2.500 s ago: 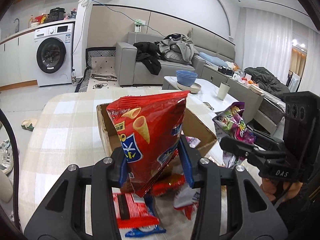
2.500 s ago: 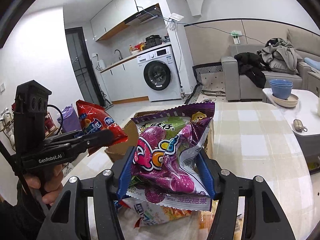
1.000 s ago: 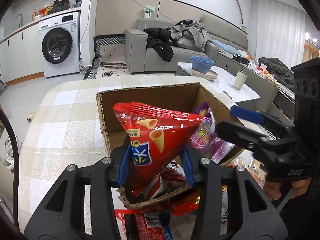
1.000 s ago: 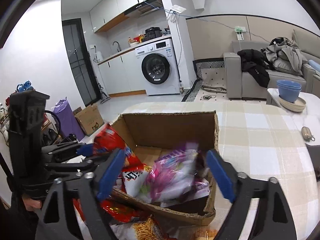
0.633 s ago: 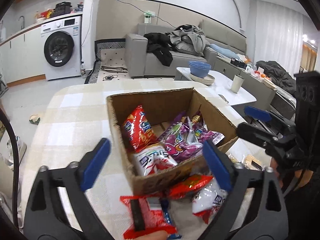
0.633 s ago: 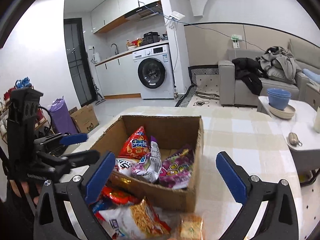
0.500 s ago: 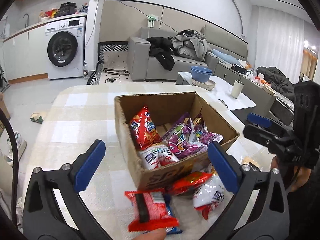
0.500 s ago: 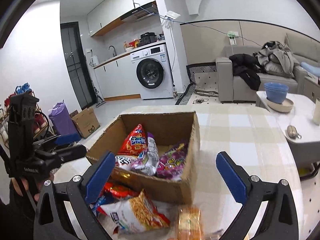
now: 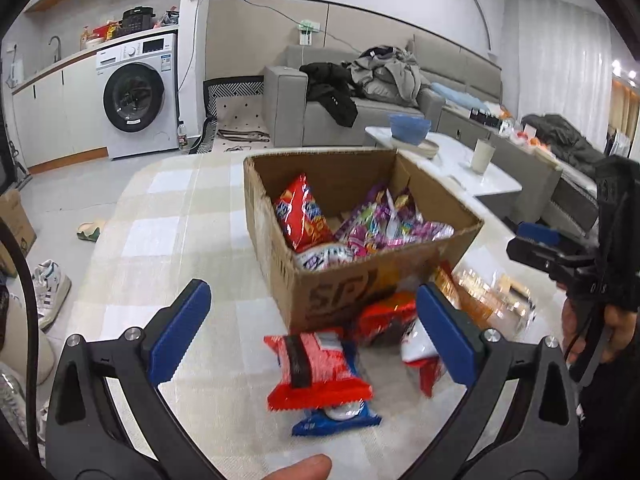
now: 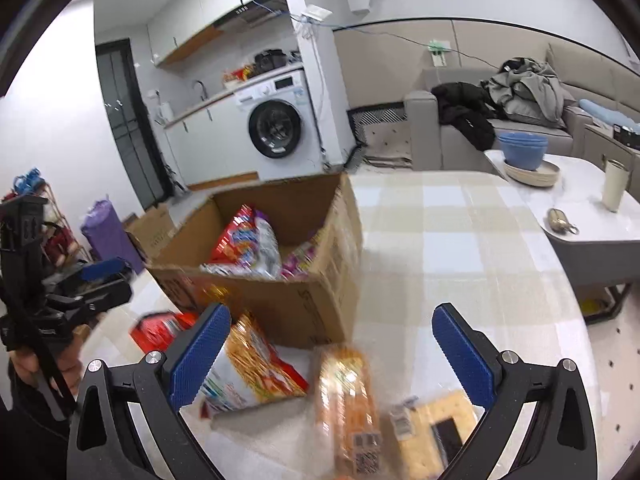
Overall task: Organize snacks
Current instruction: 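Move both open tools back toward the remaining snacks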
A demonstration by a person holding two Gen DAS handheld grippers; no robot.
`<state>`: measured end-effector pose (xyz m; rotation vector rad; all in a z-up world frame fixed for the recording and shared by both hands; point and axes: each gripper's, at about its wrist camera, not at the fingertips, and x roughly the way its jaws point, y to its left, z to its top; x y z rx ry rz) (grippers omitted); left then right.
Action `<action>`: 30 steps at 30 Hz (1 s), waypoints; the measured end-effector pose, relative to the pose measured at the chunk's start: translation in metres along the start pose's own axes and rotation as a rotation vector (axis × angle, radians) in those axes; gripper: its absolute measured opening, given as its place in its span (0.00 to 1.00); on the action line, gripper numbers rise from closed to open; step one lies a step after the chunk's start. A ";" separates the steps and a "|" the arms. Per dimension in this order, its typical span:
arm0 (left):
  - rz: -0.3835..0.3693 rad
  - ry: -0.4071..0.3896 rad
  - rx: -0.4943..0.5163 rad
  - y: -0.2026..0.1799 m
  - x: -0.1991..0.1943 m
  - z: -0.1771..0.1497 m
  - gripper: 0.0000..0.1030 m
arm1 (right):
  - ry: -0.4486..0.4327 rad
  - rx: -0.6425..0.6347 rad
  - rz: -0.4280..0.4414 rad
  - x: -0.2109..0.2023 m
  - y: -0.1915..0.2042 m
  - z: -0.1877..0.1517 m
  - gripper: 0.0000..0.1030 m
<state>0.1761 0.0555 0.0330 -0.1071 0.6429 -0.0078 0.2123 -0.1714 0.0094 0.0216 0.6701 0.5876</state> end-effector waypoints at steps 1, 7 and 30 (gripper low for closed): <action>0.005 0.001 0.003 -0.001 -0.001 -0.001 0.99 | 0.006 -0.001 -0.013 0.001 -0.002 -0.002 1.00; 0.021 0.035 -0.017 0.008 0.006 -0.014 0.99 | 0.061 0.024 -0.045 0.006 -0.014 -0.017 1.00; 0.021 0.078 -0.026 0.011 0.016 -0.037 0.99 | 0.145 0.026 -0.237 -0.011 -0.062 -0.034 1.00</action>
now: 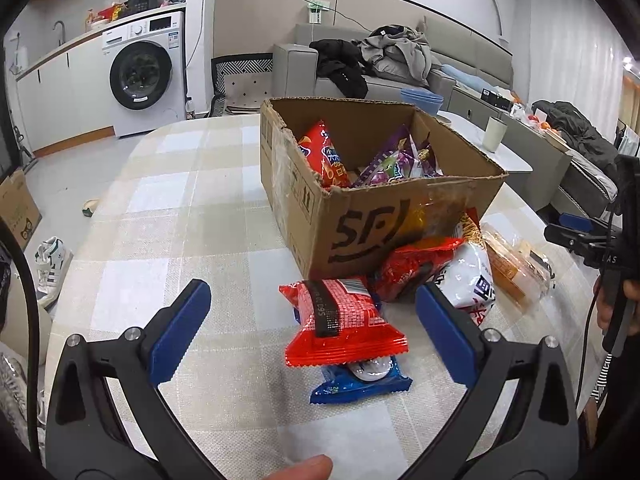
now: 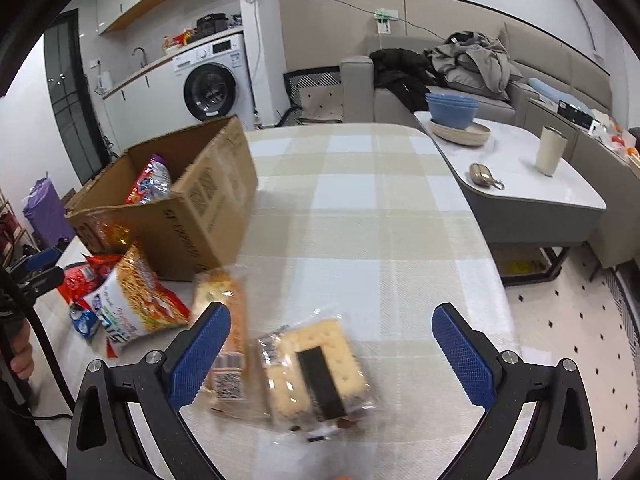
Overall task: Organize snacks
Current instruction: 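Move both open tools back toward the remaining snacks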
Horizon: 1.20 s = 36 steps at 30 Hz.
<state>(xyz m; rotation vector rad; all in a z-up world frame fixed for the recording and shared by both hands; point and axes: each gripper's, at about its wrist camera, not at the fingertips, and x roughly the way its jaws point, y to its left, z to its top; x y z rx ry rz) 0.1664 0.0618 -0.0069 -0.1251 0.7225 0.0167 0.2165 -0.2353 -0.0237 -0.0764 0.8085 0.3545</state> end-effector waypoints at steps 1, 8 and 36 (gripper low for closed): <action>-0.001 0.002 0.001 0.000 0.001 0.000 0.99 | 0.012 0.002 -0.008 0.003 -0.003 -0.001 1.00; -0.003 0.012 -0.003 0.003 0.004 -0.002 0.99 | 0.078 -0.059 -0.057 0.018 -0.003 -0.013 1.00; -0.003 0.035 0.008 0.001 0.013 -0.007 0.99 | 0.180 -0.121 0.011 0.045 0.008 -0.030 0.99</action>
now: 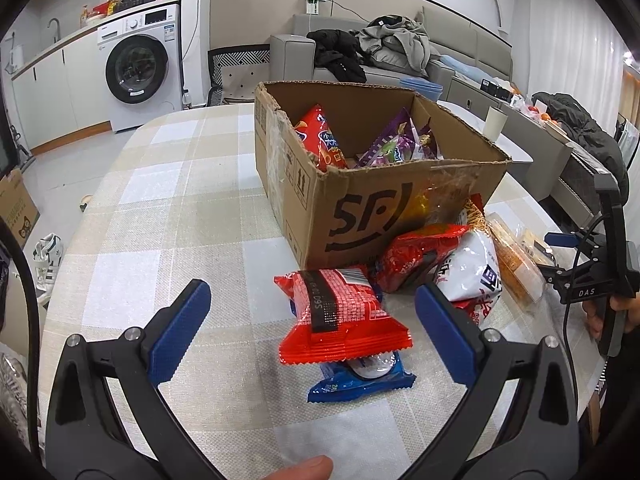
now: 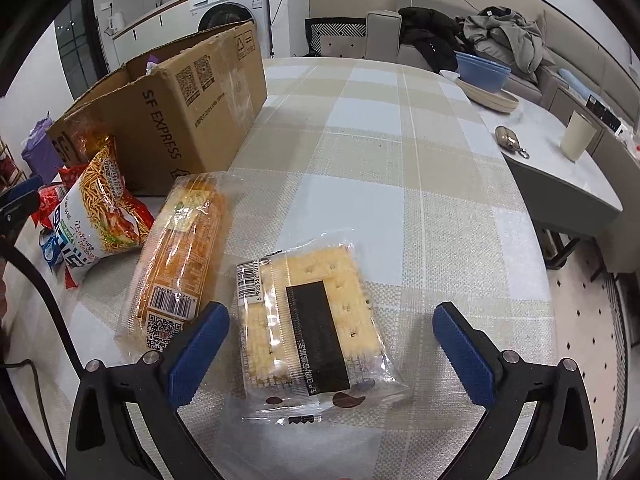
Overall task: Organize snacks
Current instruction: 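Move both open tools back toward the remaining snacks, then grasp the cracker pack with right tool while left tool grasps the red biscuit pack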
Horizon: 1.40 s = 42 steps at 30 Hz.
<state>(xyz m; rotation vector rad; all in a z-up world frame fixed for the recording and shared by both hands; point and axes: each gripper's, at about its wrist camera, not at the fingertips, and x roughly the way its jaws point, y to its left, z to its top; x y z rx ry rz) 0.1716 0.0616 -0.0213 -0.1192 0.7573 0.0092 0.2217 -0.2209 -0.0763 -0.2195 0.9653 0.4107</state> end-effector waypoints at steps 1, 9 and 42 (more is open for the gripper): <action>-0.001 0.000 0.001 0.000 0.000 0.000 0.99 | 0.000 -0.001 -0.001 0.000 0.000 0.000 1.00; -0.005 -0.003 0.003 -0.001 -0.001 -0.001 0.99 | 0.000 0.000 0.000 0.000 0.001 0.000 1.00; -0.011 0.010 0.005 0.002 0.008 -0.003 0.99 | -0.058 -0.022 0.017 -0.022 0.011 -0.015 0.58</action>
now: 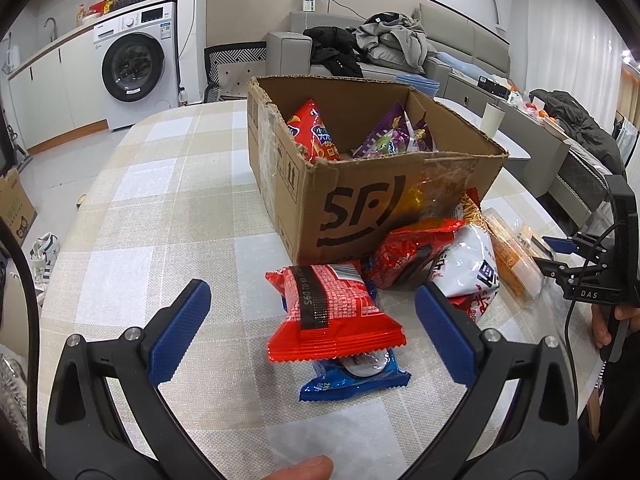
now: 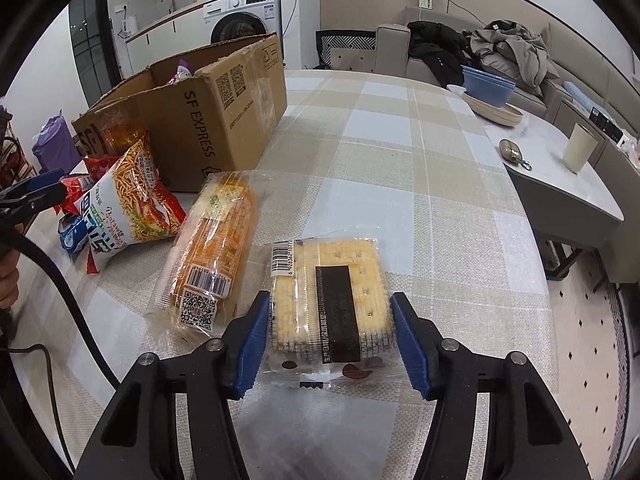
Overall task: Organize snacks
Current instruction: 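Grasp the cracker pack with right tool while left tool grasps the red biscuit pack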
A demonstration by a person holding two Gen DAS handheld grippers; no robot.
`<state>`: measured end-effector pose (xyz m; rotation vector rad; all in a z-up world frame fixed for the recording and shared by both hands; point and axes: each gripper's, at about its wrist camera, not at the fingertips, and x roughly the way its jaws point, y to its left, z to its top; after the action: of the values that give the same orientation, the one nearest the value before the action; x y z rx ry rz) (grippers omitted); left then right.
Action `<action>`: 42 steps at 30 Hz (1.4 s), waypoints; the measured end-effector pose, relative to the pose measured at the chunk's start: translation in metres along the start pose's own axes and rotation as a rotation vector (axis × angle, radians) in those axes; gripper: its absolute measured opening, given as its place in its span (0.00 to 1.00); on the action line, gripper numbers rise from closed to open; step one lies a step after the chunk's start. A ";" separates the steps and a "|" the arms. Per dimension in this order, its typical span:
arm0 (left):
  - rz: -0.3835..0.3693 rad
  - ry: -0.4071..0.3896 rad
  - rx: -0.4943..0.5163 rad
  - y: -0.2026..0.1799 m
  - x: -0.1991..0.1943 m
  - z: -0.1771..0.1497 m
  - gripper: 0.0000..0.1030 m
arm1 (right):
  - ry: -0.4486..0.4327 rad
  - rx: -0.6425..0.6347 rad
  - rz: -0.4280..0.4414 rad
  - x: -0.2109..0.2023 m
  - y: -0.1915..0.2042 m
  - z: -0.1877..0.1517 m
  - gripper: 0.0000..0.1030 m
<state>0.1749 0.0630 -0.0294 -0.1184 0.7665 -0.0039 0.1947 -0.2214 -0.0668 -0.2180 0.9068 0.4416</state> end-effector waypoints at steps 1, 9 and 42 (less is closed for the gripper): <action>0.000 0.000 0.000 0.000 -0.001 0.000 0.99 | -0.009 0.009 0.003 -0.001 -0.002 0.000 0.58; -0.041 0.026 -0.014 -0.002 0.004 -0.003 0.99 | -0.116 0.090 0.046 -0.019 -0.010 0.004 0.58; -0.080 0.032 -0.056 -0.001 0.017 -0.009 0.40 | -0.227 0.174 0.120 -0.037 -0.013 0.009 0.58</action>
<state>0.1811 0.0600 -0.0471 -0.2029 0.7940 -0.0602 0.1870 -0.2404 -0.0322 0.0456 0.7321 0.4848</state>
